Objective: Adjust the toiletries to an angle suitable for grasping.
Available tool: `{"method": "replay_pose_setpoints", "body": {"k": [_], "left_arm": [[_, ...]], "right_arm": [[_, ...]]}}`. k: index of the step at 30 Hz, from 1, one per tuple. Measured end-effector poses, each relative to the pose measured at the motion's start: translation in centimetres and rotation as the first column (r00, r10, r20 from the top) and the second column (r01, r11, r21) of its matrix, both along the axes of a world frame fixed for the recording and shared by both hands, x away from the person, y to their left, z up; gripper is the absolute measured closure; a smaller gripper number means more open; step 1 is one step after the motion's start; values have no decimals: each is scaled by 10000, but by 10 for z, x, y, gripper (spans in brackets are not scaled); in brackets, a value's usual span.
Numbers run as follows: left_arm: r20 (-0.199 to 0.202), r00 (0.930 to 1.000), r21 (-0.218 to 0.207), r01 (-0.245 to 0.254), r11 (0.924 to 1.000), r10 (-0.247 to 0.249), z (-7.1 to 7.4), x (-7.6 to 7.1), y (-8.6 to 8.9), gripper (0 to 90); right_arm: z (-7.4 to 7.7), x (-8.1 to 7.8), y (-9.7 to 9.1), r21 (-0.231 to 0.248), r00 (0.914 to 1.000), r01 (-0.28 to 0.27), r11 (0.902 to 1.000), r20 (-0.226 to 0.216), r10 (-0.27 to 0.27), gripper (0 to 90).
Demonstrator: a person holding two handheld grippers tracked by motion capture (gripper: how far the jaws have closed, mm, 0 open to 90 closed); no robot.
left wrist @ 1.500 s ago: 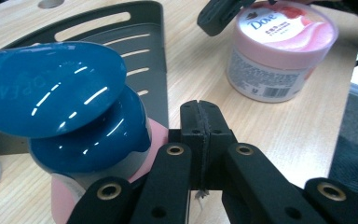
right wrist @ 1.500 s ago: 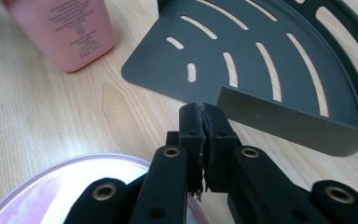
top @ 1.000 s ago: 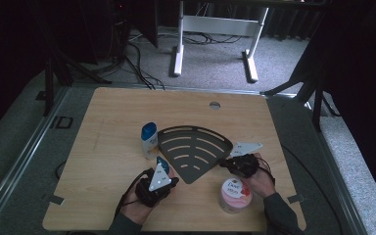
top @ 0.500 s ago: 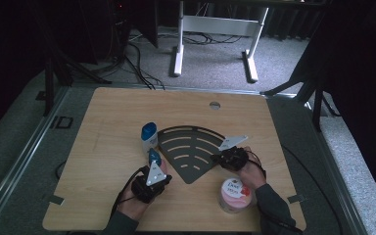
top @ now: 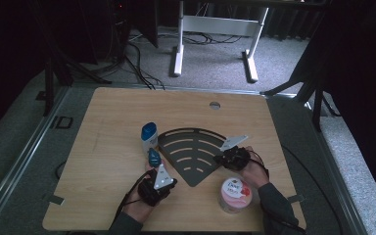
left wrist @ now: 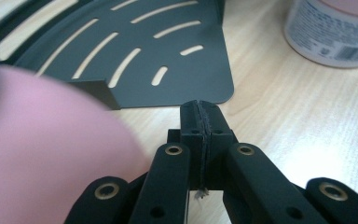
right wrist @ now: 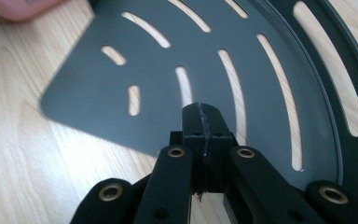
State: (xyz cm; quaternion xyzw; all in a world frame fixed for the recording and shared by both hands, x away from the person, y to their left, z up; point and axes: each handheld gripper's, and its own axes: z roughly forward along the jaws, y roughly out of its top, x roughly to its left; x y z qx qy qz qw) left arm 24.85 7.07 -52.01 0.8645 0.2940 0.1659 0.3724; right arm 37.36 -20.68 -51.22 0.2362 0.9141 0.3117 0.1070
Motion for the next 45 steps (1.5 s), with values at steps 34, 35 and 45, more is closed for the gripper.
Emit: {"method": "replay_pose_setpoints", "body": {"k": [34, 35, 45], "left_arm": [[-89, 9969, 507, 791, 9956, -788, -32, 46, -49, 891], [-89, 9967, 519, 805, 9954, -801, -32, 45, -48, 891], [-50, 9998, 220, -190, 9996, 191, -22, 12, -6, 900]], "right_arm": [[-20, 2, -50, 707, 9778, 2095, 9752, -115, -2093, 900], [-21, 2, -50, 719, 9780, 2087, 9753, -116, -2084, 900], [-17, -9, -56, 736, 9801, 1975, 9775, 26, -1983, 900]]}}
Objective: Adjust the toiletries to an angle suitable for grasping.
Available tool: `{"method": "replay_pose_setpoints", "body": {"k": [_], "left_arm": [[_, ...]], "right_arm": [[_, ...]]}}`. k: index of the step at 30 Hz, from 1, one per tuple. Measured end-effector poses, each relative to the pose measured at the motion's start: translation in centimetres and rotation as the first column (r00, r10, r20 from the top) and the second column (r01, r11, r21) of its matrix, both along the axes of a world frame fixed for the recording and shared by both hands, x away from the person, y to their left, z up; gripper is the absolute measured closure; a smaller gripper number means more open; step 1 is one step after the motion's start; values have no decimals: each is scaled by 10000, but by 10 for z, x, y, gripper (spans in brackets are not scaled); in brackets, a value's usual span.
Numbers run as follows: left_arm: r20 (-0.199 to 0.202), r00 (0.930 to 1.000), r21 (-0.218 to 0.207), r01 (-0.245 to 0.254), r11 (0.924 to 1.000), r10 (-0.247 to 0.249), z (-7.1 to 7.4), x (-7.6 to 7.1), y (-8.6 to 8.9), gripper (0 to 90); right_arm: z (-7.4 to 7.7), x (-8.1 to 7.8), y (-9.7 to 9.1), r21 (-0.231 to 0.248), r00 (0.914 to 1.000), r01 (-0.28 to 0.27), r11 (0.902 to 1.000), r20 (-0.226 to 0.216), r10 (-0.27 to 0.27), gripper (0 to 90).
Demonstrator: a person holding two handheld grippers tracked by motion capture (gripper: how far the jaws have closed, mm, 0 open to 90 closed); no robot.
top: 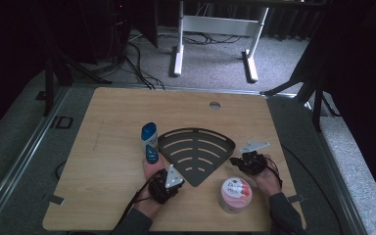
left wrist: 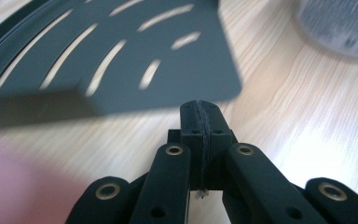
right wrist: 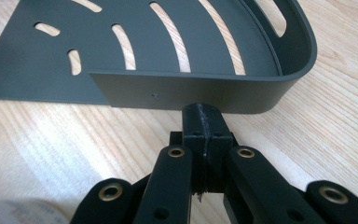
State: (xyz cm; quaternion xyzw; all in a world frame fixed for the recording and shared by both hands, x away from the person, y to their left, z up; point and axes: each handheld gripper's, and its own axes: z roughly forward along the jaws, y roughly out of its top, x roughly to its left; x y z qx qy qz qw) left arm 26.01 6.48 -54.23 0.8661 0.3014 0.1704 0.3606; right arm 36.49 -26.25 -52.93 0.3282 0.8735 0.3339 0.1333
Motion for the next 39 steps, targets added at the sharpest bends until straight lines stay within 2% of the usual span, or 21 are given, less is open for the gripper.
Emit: {"method": "replay_pose_setpoints", "body": {"k": [2, 3, 4, 7, 15, 19, 21, 23, 27, 28, 29, 35, 39], "left_arm": [[-136, 9992, 80, -385, 9992, 386, -3, -2, 13, 900], [-136, 9992, 80, -385, 9992, 386, -3, -2, 13, 900], [-198, 9975, 86, -674, 9977, 676, -4, -2, 20, 900], [-217, 9933, 169, -1130, 9934, 1134, -3, 3, 28, 900], [-285, 9884, 176, -1488, 9887, 1493, -4, 9, 35, 900], [-483, 9832, 171, -1755, 9843, 1761, -6, 12, 37, 900], [-575, 9853, 109, -1607, 9869, 1611, -7, 11, 37, 887], [-586, 9901, -5, -1277, 9918, 1274, -6, 8, 34, 831], [-633, 9936, 109, -933, 9956, 938, -7, 6, 28, 758], [-655, 9950, 58, -754, 9971, 756, -8, 5, 25, 758], [-672, 9954, 80, -679, 9977, 683, -8, 4, 23, 737], [-766, 9955, 2, -555, 9985, 554, -9, 4, 22, 718], [-784, 9957, -66, -490, 9988, 484, -8, 3, 21, 708]], "right_arm": [[1, -3, -1, -3, 10000, -53, 10000, 34, 53, 900], [1, -3, -1, -3, 10000, -53, 10000, 34, 53, 900], [2, -5, -1, -32, 10000, -70, 10000, 51, 70, 900], [5, -10, -1, -65, 9998, -161, 9998, 153, 162, 900], [10, -20, -5, -79, 9992, -272, 9996, 274, 274, 900], [11, -28, -12, 81, 9993, -246, 9997, 290, 244, 900], [12, -32, -16, 120, 9994, -200, 9997, 285, 196, 900], [12, -36, -20, 92, 9994, -169, 9998, 295, 167, 900], [11, -46, -30, 245, 9997, -117, 9996, 224, 112, 900], [11, -52, -34, 305, 9997, -152, 9994, 177, 146, 900], [10, -62, -39, 165, 9996, -233, 9996, 153, 230, 900], [7, -93, -49, 8, 9987, -505, 9987, -112, 505, 900], [4, -109, -53, -75, 9977, -607, 9981, -299, 605, 900]]}}
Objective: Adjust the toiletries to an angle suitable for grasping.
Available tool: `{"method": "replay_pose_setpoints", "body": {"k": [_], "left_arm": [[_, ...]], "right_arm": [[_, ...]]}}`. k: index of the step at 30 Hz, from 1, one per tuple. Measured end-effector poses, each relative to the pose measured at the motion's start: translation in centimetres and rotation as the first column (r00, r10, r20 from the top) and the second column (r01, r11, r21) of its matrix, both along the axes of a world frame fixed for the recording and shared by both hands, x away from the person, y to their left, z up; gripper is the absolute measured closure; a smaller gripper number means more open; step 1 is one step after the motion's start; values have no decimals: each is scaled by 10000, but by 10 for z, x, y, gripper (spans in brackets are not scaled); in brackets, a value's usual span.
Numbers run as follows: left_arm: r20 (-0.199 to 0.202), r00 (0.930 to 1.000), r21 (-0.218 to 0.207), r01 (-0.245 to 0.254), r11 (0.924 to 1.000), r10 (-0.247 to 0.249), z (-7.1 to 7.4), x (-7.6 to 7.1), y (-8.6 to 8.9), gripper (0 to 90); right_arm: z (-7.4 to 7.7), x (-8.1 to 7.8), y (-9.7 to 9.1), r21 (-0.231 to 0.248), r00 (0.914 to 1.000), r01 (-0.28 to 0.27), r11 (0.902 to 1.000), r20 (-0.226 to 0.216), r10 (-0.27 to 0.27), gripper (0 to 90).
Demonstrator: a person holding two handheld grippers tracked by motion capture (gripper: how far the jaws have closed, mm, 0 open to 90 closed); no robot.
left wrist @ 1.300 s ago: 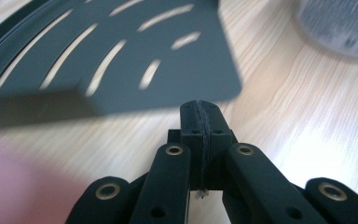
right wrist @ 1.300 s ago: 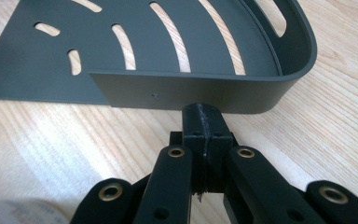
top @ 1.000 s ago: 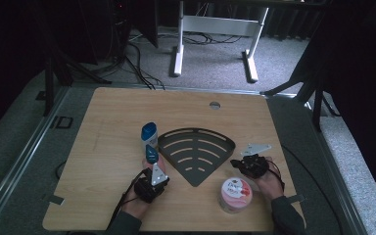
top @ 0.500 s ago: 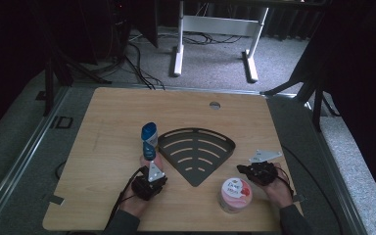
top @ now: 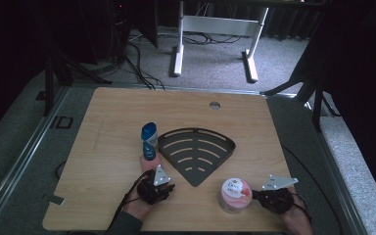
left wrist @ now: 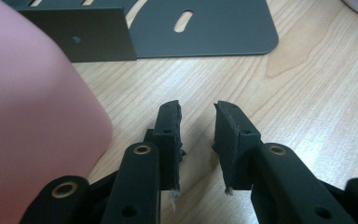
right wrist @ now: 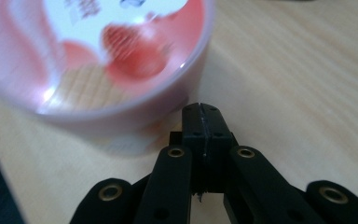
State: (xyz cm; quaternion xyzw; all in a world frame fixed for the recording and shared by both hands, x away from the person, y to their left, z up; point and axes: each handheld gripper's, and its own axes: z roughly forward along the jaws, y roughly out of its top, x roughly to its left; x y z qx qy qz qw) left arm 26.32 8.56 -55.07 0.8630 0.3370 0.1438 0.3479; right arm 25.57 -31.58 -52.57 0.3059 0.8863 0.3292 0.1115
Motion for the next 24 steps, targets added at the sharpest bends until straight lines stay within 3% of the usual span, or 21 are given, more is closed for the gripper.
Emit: {"method": "replay_pose_setpoints", "body": {"k": [6, 12, 17, 24], "left_arm": [[33, 9989, -154, 471, 9988, -471, 4, -4, -6, 671], [93, 9972, -170, 739, 9971, -738, 5, -5, -15, 626], [40, 9948, -295, 1020, 9943, -1019, 6, -8, -18, 613], [112, 9855, -555, 1698, 9839, -1695, 9, -13, -27, 575]], "right_arm": [[-2, -16, -3, 111, 9997, -182, 9998, -176, 184, 900], [-1, -11, 2, 529, 9996, -225, 9983, -134, 233, 900], [1, -6, 17, 509, 9978, -652, 9966, -51, 656, 900], [2, 0, 45, 397, 9892, -1465, 9884, 11, 1466, 900]]}}
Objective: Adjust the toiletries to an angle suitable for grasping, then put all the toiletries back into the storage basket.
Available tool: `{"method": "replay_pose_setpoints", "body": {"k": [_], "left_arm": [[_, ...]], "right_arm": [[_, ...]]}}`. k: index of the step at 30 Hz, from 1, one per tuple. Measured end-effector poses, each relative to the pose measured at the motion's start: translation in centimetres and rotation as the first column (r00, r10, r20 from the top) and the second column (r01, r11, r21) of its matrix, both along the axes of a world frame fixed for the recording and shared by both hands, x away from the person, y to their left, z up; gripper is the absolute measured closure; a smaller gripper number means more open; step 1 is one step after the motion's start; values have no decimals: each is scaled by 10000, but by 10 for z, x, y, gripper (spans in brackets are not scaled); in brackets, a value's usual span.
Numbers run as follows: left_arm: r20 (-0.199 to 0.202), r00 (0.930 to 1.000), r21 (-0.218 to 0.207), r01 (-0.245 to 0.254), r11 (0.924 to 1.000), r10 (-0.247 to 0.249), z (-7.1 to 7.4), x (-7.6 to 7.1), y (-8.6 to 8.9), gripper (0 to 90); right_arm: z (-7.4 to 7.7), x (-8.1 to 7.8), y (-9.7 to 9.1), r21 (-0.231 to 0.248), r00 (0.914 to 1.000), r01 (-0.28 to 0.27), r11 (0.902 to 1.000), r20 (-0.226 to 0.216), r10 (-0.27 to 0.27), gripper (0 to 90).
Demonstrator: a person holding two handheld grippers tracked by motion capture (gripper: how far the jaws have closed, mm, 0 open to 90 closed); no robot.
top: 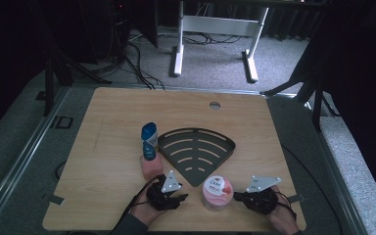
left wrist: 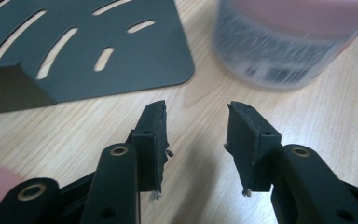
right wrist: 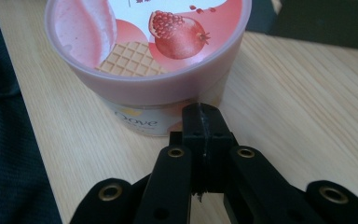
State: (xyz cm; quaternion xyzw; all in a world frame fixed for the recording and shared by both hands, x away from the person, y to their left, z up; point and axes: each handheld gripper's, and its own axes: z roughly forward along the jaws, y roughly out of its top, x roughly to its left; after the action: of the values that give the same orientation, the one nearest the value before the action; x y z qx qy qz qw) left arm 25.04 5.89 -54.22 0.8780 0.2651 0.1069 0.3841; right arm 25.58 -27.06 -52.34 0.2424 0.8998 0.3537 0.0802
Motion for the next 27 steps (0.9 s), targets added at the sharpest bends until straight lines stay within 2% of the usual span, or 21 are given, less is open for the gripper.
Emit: {"method": "replay_pose_setpoints", "body": {"k": [4, 7, 10, 16, 20, 23, 26, 27], "left_arm": [[-17, 9997, -115, 231, 9997, -231, 0, 0, -3, 542], [-78, 9992, -173, 399, 9991, -401, 0, -1, -2, 516], [-111, 9989, -236, 445, 9987, -448, 0, 0, -2, 494], [100, 9975, -218, 707, 9973, -705, 1, -2, -8, 418], [143, 9946, -293, 1030, 9942, -1026, 3, -3, -13, 383], [283, 9934, -392, 1125, 9929, -1115, 5, -3, -15, 377], [191, 9926, -500, 1211, 9914, -1203, 6, -1, -17, 382], [139, 9922, -533, 1241, 9908, -1235, 6, -1, -19, 379]], "right_arm": [[1, 4, 12, 3, 9993, -382, 9993, 37, 382, 900], [-1, 7, 16, -58, 9990, -452, 9990, -2, 452, 896], [-3, 10, 13, 5, 9996, -285, 9996, -37, 285, 784], [-4, 13, 5, 199, 10000, 47, 9998, -72, -46, 581], [-4, 13, 2, 308, 10000, -25, 9995, -62, 27, 533], [-3, 11, 0, 458, 9994, -332, 9984, -12, 333, 489], [-2, 10, 0, 529, 9988, -496, 9974, 42, 494, 481], [-2, 9, 0, 625, 9972, -749, 9952, 69, 746, 465]]}}
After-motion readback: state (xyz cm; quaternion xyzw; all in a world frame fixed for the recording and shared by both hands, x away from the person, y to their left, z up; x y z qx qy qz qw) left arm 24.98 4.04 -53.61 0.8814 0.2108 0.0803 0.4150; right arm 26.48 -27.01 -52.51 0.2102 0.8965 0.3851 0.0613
